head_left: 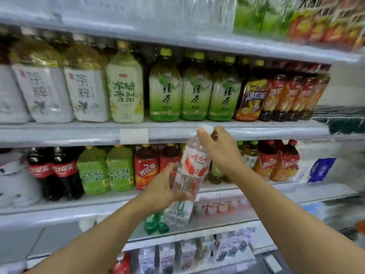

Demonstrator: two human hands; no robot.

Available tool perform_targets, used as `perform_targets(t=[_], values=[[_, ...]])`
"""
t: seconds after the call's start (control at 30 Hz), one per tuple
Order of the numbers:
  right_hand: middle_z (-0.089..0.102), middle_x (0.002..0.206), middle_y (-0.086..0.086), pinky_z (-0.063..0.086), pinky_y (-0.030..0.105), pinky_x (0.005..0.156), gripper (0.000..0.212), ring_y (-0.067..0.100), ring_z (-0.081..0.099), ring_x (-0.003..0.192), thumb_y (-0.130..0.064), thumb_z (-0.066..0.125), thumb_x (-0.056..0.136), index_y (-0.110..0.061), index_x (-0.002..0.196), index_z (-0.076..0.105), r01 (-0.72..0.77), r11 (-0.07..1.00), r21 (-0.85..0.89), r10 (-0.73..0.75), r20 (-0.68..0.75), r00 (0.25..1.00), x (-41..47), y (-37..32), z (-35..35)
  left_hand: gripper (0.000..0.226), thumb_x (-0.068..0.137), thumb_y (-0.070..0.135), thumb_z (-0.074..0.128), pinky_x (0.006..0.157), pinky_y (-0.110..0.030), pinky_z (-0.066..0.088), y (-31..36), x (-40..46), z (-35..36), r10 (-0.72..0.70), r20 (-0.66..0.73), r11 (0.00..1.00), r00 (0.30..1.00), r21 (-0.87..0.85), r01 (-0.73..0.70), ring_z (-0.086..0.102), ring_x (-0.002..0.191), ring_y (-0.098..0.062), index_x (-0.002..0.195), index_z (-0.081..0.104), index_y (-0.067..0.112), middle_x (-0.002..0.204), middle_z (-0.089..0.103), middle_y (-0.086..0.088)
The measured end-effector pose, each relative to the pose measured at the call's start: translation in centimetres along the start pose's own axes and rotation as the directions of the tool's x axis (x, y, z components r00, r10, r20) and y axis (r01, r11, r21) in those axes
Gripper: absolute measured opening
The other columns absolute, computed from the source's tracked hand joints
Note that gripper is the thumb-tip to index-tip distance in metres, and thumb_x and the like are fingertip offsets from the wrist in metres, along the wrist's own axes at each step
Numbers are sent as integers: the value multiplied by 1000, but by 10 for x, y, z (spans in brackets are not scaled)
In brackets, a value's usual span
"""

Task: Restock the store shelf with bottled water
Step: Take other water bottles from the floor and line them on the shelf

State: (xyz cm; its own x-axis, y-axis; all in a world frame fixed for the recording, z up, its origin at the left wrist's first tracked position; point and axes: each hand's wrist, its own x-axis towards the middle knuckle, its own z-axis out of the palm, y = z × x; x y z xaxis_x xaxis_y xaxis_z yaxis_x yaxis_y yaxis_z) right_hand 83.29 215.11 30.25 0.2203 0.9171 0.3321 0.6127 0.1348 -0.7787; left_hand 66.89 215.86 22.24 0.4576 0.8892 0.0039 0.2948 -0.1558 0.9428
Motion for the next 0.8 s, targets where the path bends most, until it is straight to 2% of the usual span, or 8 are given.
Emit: perform_targets(t=[0.1,0.23,0.33,0.4,0.47,0.6,0.73,0.8], values=[[51,81,-7,36,24,58,33,6,48,70,-51,46,93,-20,85,47,53,997,47,-55,35,998,7,-41,-13,51,71,11,80,94,-41,49,33,-14,-21,29,-73,1000,997,-2,-29,66,96,-11,109,51,26,104,69,3],[60,96,-9,41,22,65,31,4,56,83,-49,44,94,-21,102,55,168,976,139,-182,93,979,14,-88,-24,52,73,12,78,90,-38,48,71,-34,-48,64,-183,997,981,-18,-69,66,95,-11,112,50,32,102,71,5],[60,99,-10,39,21,67,27,4,55,86,-43,42,97,-22,109,55,256,956,140,-269,84,959,18,-117,-29,52,74,12,77,83,-35,53,92,-47,-71,80,-251,993,965,-69,-101,69,91,-15,115,50,31,98,72,-1],[58,101,-11,40,19,70,22,5,54,91,-37,44,98,-23,113,53,296,949,110,-302,39,953,24,-135,-30,49,76,12,76,78,-33,55,107,-54,-89,99,-291,987,951,-97,-132,70,88,-19,113,50,32,97,71,-5],[56,105,-10,40,21,79,24,7,53,97,-29,49,97,-21,120,51,316,947,59,-316,-4,949,32,-151,-30,47,78,13,74,73,-26,53,122,-60,-109,124,-337,982,933,-95,-165,69,89,-15,112,49,34,98,70,-3],[50,130,-4,36,28,101,36,12,46,121,-21,53,95,-20,131,45,350,937,-24,-350,-24,936,48,-179,-20,48,79,13,73,68,-27,50,151,-66,-151,165,-403,973,900,-83,-215,68,91,-14,117,47,28,100,70,-1],[39,141,-5,28,30,108,45,12,33,132,-22,54,95,-23,137,38,399,906,-142,-407,-31,913,67,-207,-3,49,79,18,73,58,-19,46,174,-60,-194,209,-437,965,875,-50,-256,66,92,-14,119,47,28,104,69,0],[33,144,-4,24,28,109,49,13,25,135,-22,54,95,-23,140,34,414,883,-220,-431,-34,901,77,-220,8,49,78,21,74,61,-22,46,185,-55,-216,241,-442,960,864,-24,-280,65,96,-15,119,48,29,106,68,2]])
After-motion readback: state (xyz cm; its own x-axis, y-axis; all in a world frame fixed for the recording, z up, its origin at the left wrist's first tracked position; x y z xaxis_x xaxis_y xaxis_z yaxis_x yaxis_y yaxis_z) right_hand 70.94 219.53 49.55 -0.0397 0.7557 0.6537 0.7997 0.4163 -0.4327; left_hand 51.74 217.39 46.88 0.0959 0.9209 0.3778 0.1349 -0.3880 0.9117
